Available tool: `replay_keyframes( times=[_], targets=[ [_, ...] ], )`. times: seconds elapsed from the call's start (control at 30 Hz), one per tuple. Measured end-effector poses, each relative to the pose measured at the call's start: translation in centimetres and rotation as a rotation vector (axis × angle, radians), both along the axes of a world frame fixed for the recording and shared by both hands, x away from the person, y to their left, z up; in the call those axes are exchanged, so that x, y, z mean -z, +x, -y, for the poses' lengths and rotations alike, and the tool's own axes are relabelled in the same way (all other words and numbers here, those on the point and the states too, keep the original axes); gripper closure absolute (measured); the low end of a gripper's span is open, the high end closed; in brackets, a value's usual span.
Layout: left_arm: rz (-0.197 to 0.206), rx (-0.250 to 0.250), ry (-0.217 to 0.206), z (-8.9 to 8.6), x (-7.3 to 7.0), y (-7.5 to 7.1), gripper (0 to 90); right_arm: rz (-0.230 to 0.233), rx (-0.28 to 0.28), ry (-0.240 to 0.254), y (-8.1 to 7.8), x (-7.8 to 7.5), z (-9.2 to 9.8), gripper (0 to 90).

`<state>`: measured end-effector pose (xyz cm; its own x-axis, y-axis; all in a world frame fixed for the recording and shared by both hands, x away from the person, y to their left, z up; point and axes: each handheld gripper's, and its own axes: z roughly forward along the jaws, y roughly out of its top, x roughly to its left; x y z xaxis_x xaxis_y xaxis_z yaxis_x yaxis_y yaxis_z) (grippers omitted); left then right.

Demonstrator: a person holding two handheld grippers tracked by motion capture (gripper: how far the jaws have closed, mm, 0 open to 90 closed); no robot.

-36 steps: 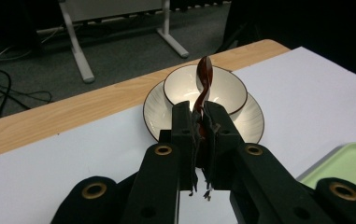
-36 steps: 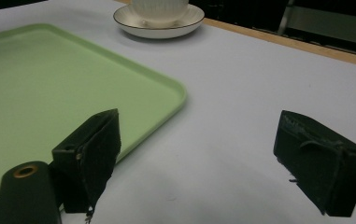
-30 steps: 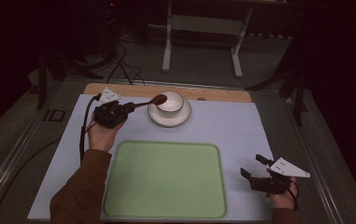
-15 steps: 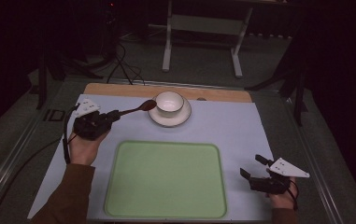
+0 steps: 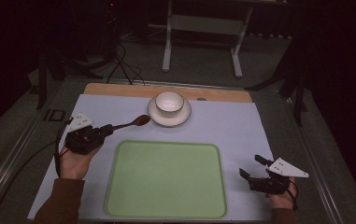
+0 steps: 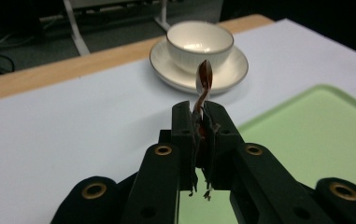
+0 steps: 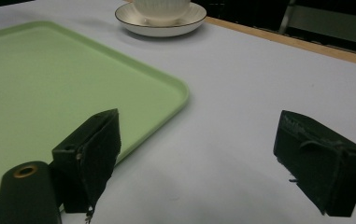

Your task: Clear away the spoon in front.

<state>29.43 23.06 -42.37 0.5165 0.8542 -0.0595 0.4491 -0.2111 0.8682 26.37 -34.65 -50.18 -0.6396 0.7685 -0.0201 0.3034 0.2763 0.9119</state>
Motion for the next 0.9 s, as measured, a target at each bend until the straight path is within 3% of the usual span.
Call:
replay_keyframes(
  times=[0.13, 0.37, 0.4, 0.6, 0.8, 0.9],
  targets=[
    [-0.033, 0.006, 0.033, 0.1, 0.9, -0.7, 83.9, 0.001, 0.0, -0.004, 0.0, 0.0, 0.0, 14.6],
    [-0.079, -0.009, 0.038, -0.6, 2.1, -1.8, 83.9, -0.001, -0.001, -0.004, 0.0, 0.0, 0.0, 14.6],
    [-0.101, -0.021, 0.038, -1.0, 2.4, -2.3, 83.9, -0.001, -0.001, -0.004, 0.0, 0.0, 0.0, 14.6],
    [-0.139, -0.04, 0.061, -1.5, 2.3, -3.5, 83.9, -0.006, 0.0, -0.007, 0.0, 0.0, 0.0, 14.6],
    [-0.171, -0.078, 0.1, -1.3, 2.3, -3.3, 83.9, -0.006, -0.002, -0.007, 0.0, 0.0, -0.1, 14.6],
    [-0.176, -0.09, 0.088, -1.1, 1.9, -2.8, 83.8, -0.004, -0.002, -0.007, 0.0, 0.0, -0.1, 14.6]
  ],
)
